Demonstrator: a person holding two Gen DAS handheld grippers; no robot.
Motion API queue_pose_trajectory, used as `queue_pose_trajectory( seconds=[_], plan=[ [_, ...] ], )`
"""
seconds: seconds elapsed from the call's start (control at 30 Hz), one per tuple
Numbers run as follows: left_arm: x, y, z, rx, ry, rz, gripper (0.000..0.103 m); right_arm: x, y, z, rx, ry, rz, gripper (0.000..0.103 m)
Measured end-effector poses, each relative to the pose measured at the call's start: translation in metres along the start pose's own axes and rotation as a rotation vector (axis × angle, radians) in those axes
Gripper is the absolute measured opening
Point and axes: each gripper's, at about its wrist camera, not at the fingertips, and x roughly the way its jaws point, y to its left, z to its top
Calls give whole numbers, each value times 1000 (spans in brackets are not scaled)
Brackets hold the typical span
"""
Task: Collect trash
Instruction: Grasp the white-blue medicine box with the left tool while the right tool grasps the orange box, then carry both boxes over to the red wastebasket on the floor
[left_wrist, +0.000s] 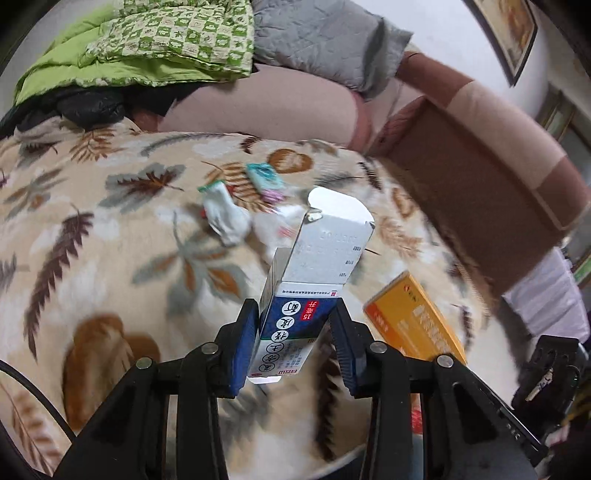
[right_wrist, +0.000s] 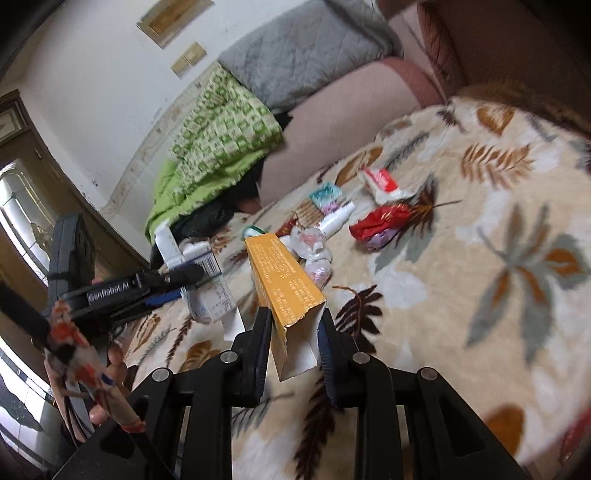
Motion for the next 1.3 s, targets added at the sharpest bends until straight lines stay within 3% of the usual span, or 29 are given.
queue_pose_trajectory(
  seconds=[0.17,0.47,0.77,1.3],
  plan=[
    [-46,-24,-33,-36,-7,-126,38,-69,19,-18,3,-95,-18,27],
    [-91,-70,-62,23,-7,-242,38,-155,34,-39,-13,-189,-66,27],
    [-103,-113,-77,115,-7,-257,38,-207,16,-53,16,-252,-133,27],
    [-108,-187,-91,246,31,-362,38,-285,-7,-58,74,-387,-264,27]
  ],
)
